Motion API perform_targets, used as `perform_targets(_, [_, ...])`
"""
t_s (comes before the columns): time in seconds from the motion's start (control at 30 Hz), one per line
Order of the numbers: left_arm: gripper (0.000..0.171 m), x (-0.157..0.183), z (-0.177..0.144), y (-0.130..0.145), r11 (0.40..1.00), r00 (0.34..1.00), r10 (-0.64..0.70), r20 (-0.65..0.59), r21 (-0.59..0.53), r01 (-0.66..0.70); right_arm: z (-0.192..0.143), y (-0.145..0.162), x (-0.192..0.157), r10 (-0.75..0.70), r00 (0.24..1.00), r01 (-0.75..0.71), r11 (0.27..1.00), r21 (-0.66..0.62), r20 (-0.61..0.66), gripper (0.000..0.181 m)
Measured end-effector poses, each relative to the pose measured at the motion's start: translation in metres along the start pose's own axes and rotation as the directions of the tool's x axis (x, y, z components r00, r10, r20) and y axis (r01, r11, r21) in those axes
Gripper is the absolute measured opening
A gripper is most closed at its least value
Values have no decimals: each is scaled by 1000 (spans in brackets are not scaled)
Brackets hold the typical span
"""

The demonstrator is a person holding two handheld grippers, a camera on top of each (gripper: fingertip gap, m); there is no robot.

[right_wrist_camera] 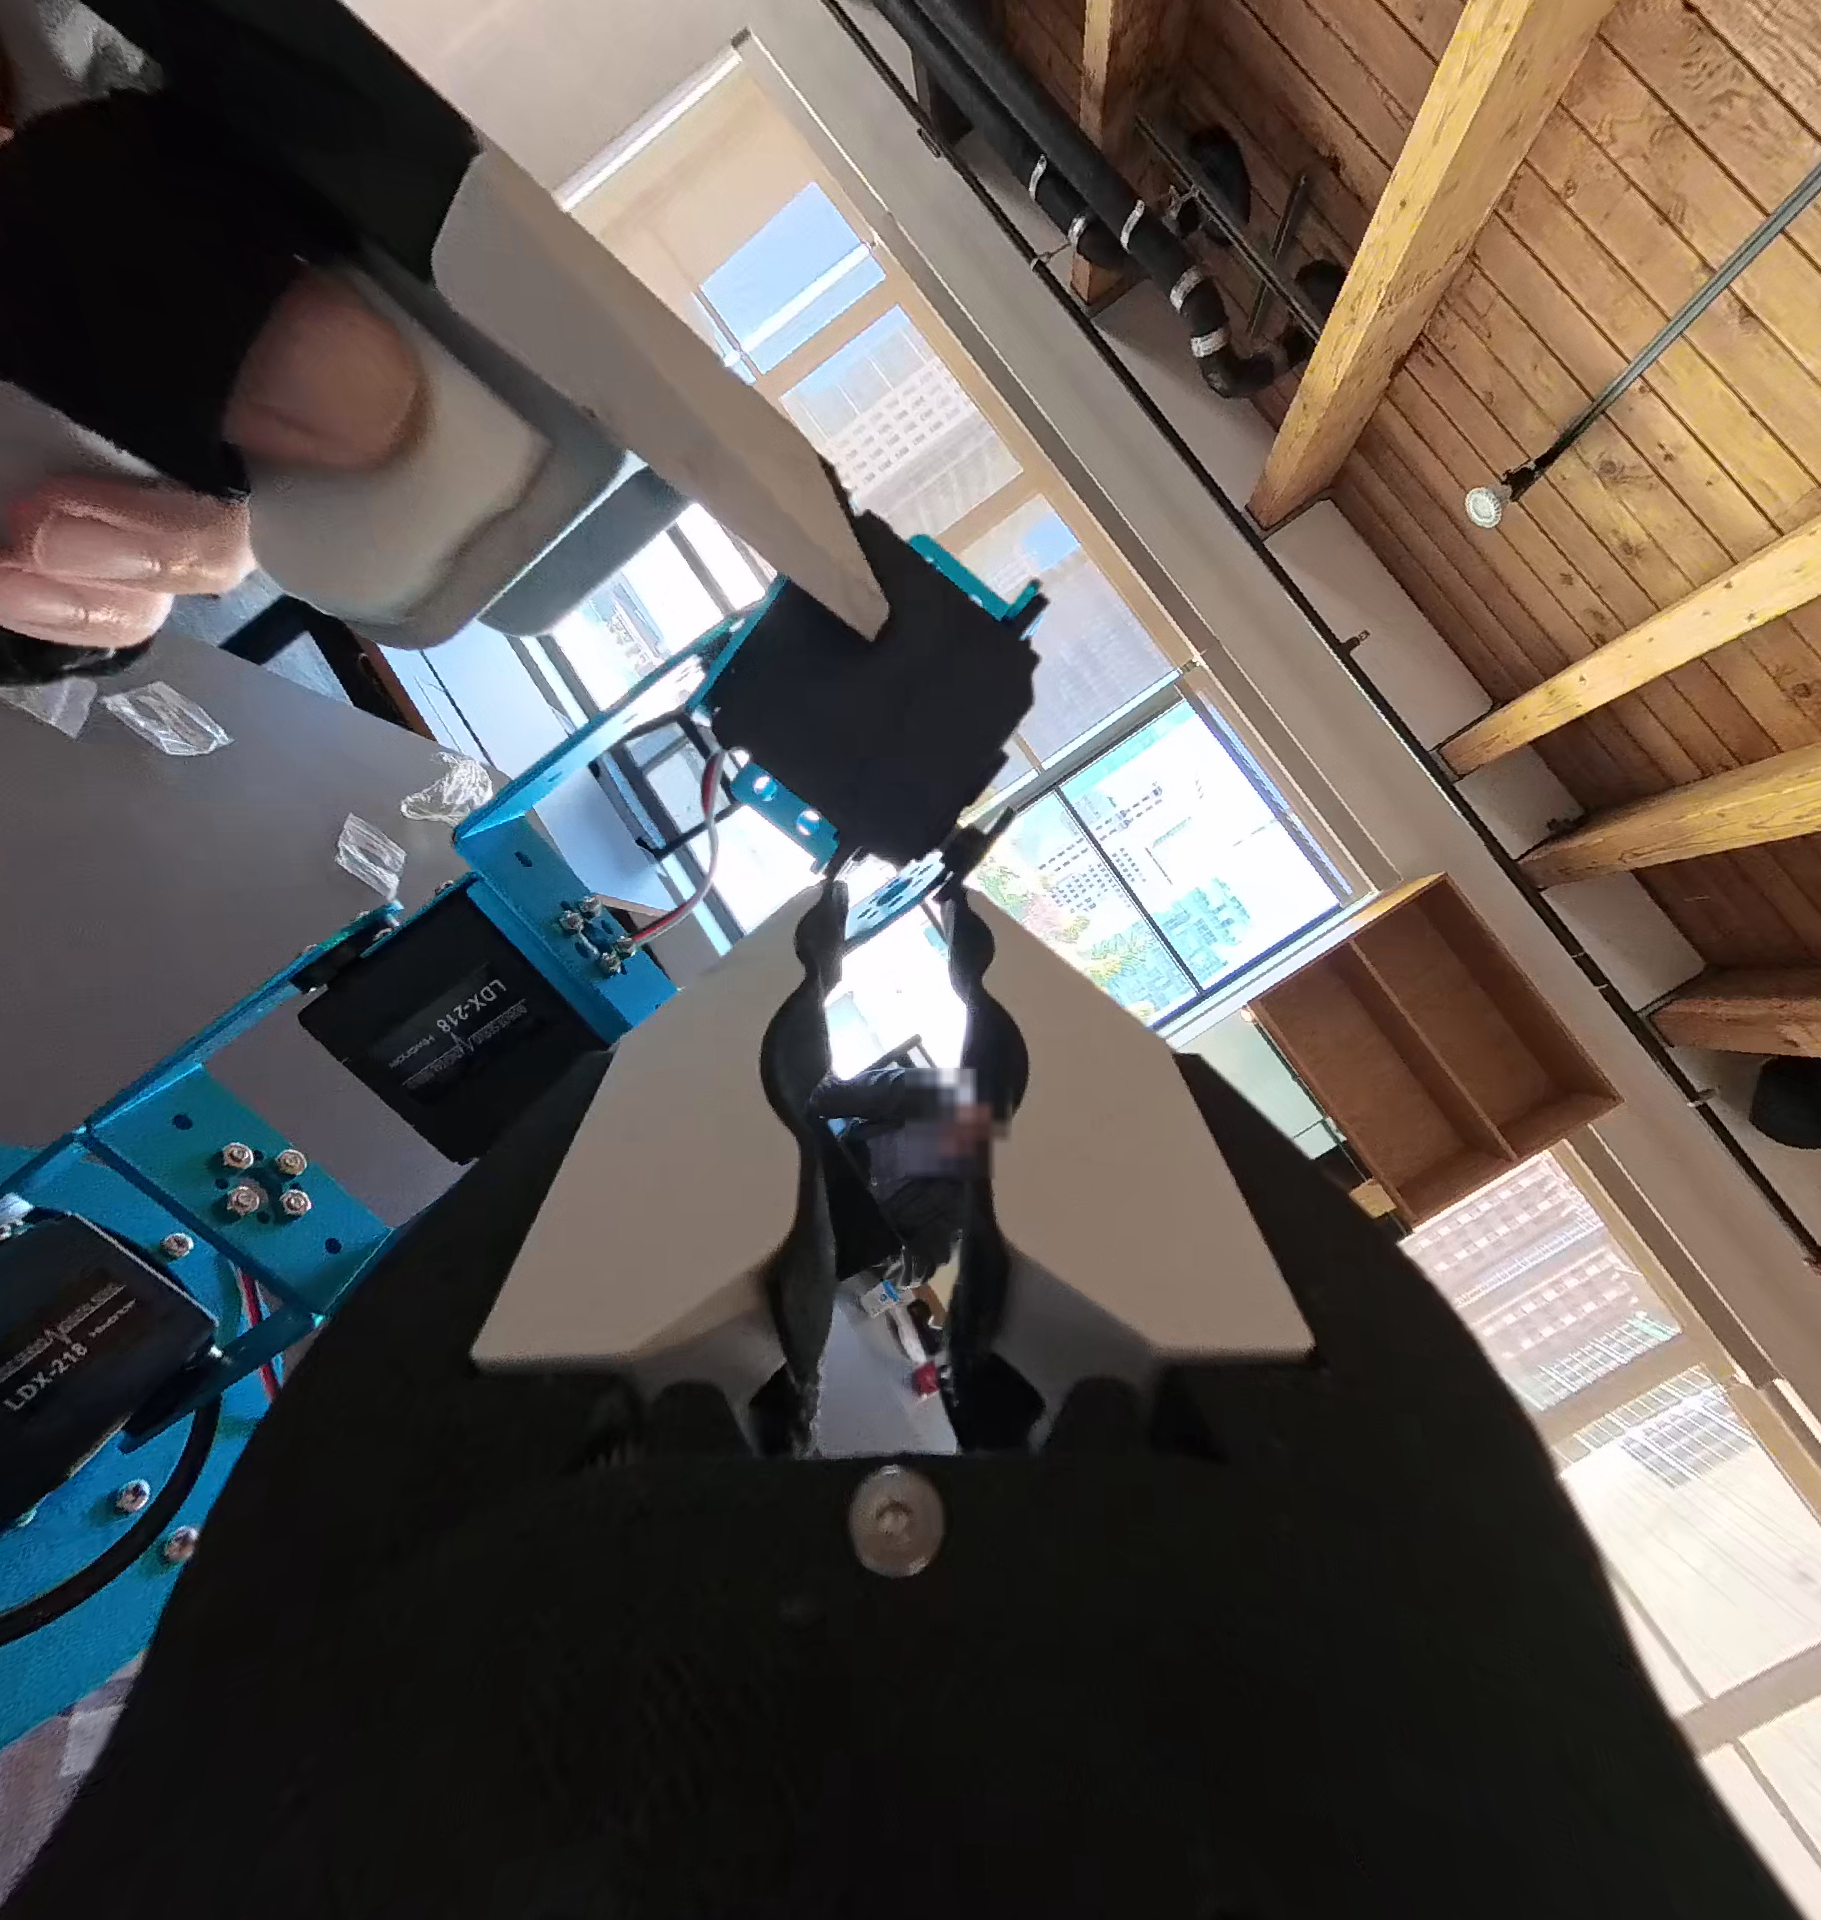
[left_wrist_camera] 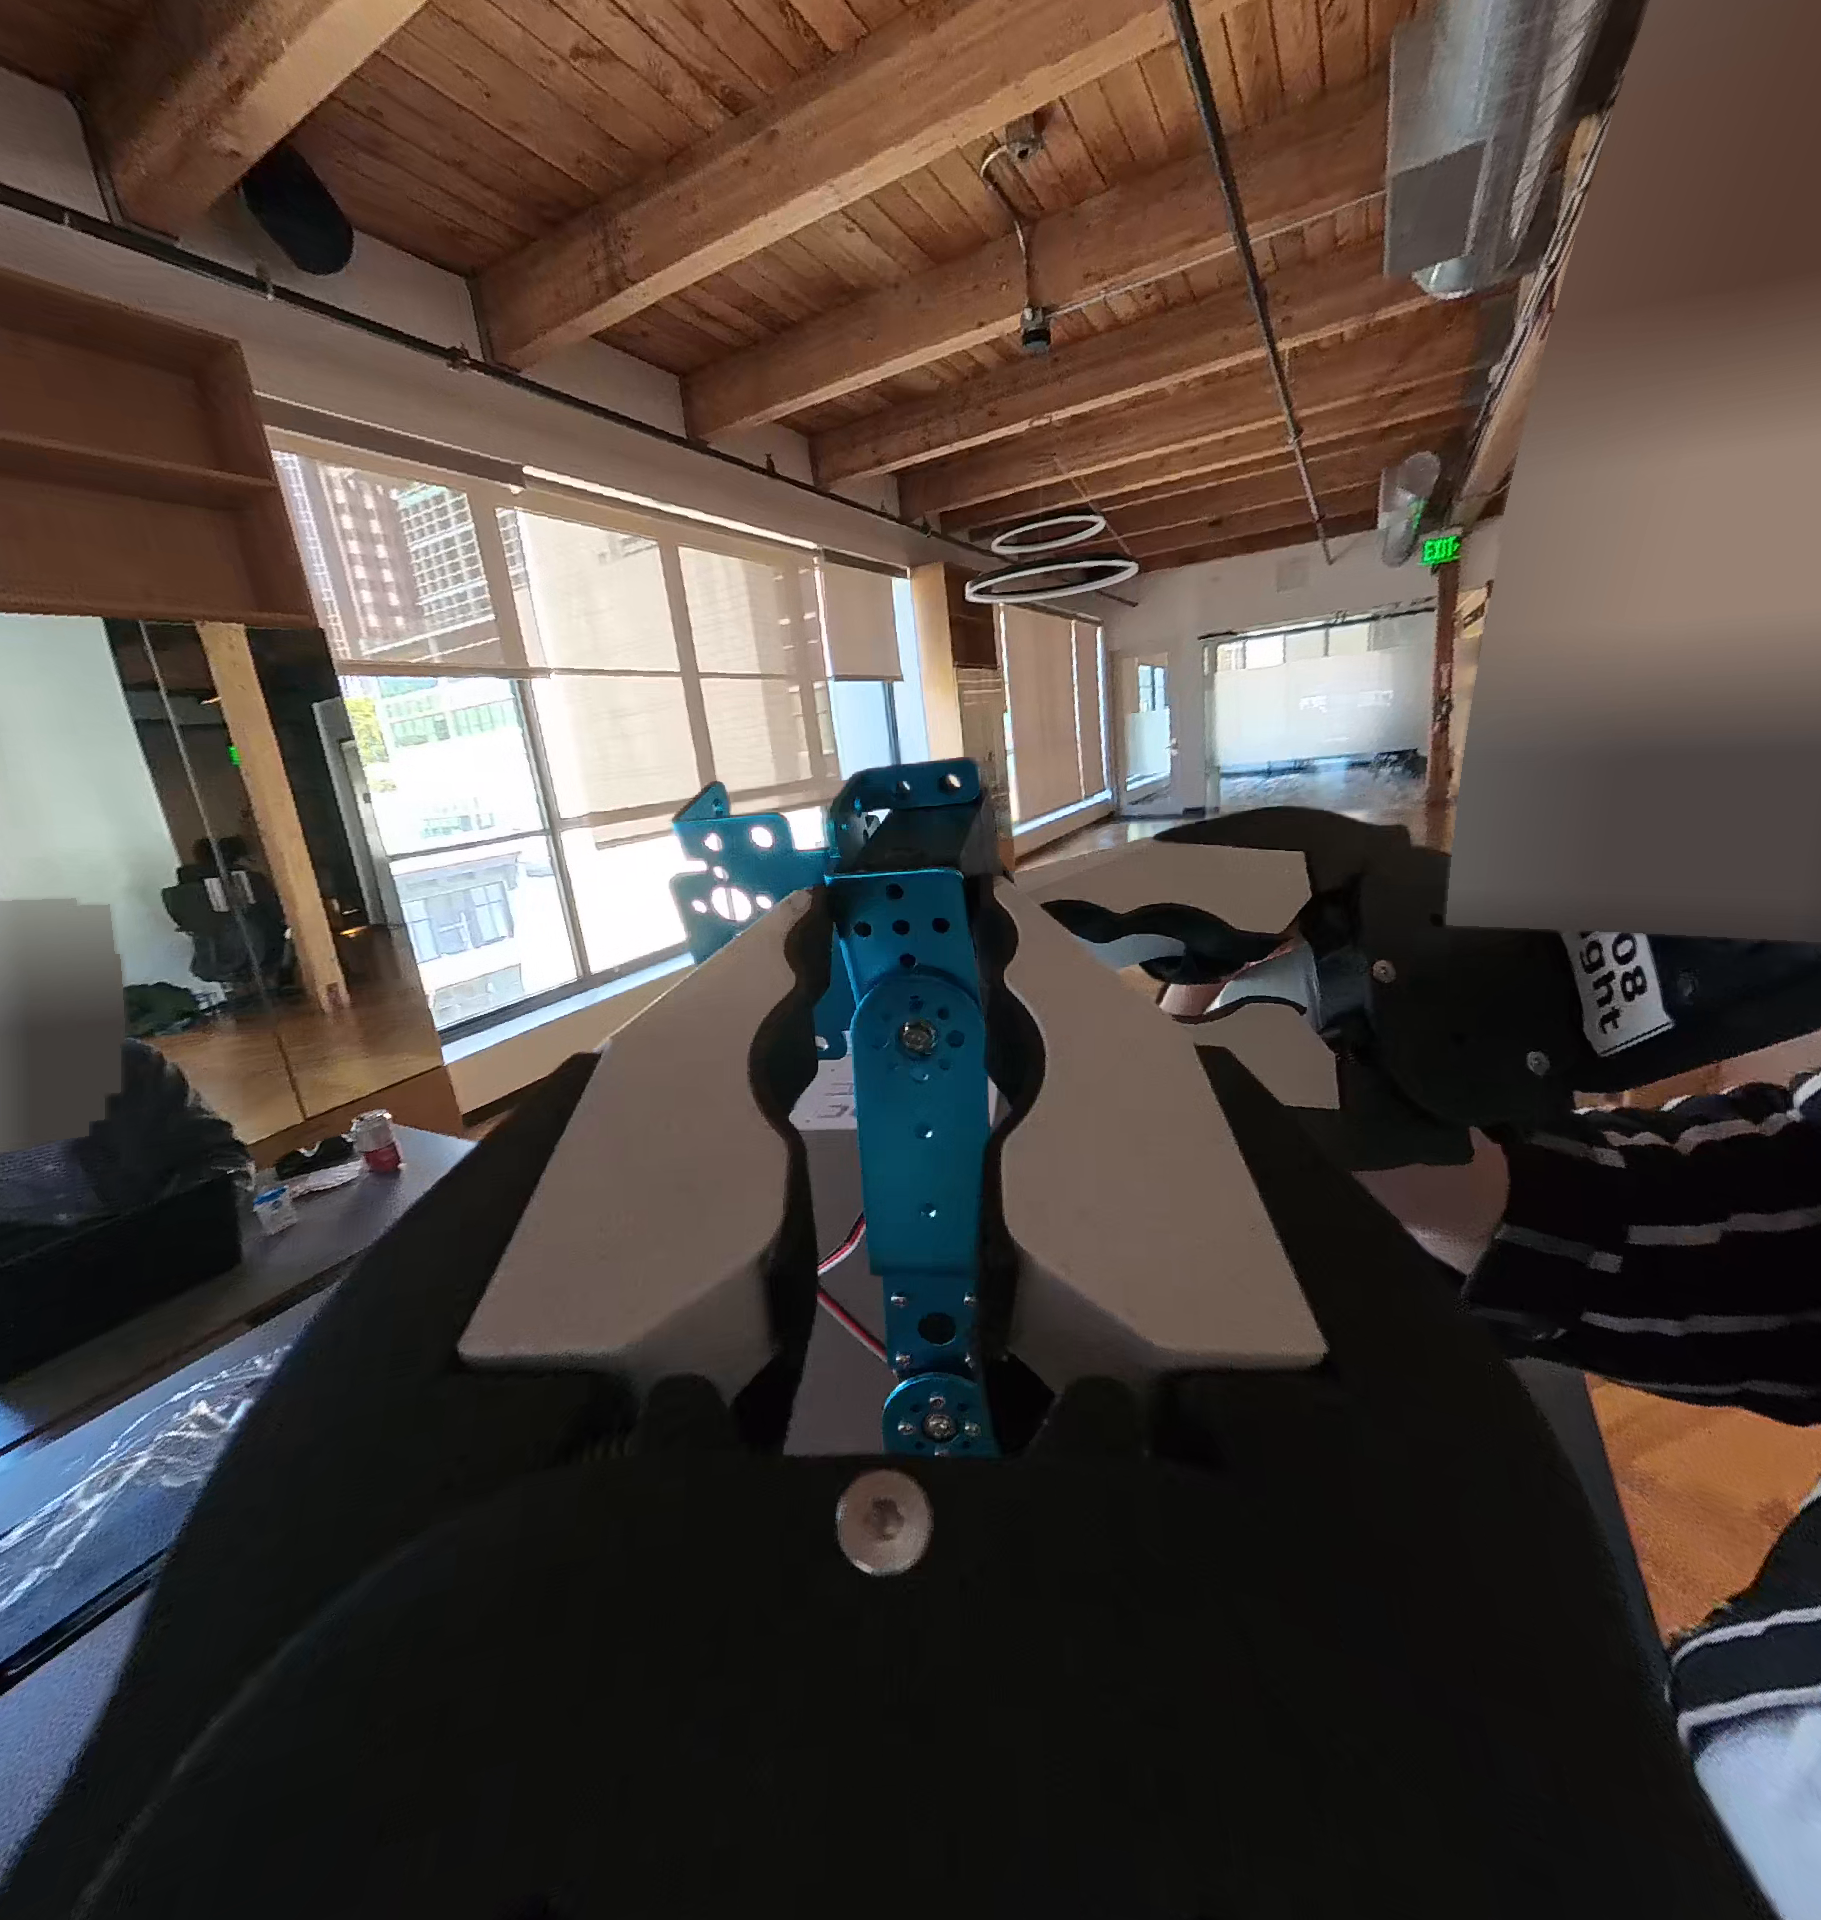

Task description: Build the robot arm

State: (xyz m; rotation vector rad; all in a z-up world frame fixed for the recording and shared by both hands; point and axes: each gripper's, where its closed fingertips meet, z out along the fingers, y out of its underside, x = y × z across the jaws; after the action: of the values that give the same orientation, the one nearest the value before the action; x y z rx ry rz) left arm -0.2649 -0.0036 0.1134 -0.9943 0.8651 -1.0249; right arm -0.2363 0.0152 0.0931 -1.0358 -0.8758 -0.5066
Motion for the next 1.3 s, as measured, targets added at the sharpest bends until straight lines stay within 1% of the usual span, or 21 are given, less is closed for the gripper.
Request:
perform_targets(0.03, [28,0,-1,-1,1000,1000,-9,-3,14,9,0,0,0,-3,1000,3,1000,0,-3,18])
perform_targets(0.13, [50,-7,-4,-7,996,999,-40,19,81,38,1,0,0,7,1000,-7,1000,0,7,18])
perform_targets(0.2, [63,-14,-6,-6,993,997,-72,31,97,69,1,0,0,-4,1000,4,1000,-1,4,18])
perform_targets(0.23, [70,-18,-5,-4,990,994,-109,24,94,106,1,0,0,-6,1000,6,1000,-1,3,18])
perform_targets(0.3, [90,-26,-2,4,973,976,-218,0,78,217,1,0,0,-2,1000,2,1000,1,7,18])
perform_targets(0.33, [95,-27,1,7,962,964,-264,-25,71,265,1,0,0,-5,1000,5,1000,1,7,18])
perform_targets(0.37, [96,-27,4,10,954,955,-291,-47,65,294,1,0,0,-9,1000,9,1000,1,7,18])
perform_targets(0.4, [96,-26,7,11,952,953,-297,-63,58,301,1,-1,0,-9,1000,9,1000,1,7,18])
perform_targets(0.47, [93,-23,13,12,962,960,-265,-85,45,270,1,-1,0,-6,1000,6,1000,2,6,18])
perform_targets(0.5, [87,-21,15,12,969,966,-241,-97,37,246,1,-1,0,-6,1000,6,1000,3,7,18])
perform_targets(0.57, [70,-16,18,10,983,977,-177,-115,27,181,1,-1,0,-8,1000,8,1000,3,8,18])
perform_targets(0.67, [68,-15,19,9,994,988,-113,-104,2,114,1,-1,0,-5,1000,5,1000,5,6,18])
perform_targets(0.87, [68,-16,18,9,995,992,-99,-76,-10,98,3,-1,-1,-6,1000,6,1000,7,4,18])
perform_targets(1.03, [68,-16,17,9,997,996,-62,-57,-40,60,4,-2,1,-10,1000,10,1000,1,-29,20])
perform_targets(1.17, [67,-18,18,9,996,996,-82,-40,-30,81,4,-4,4,-65,995,65,998,0,-77,26])
perform_targets(1.3, [67,-18,18,9,996,996,-84,-27,-30,83,3,-4,5,-113,990,114,993,15,-90,27])
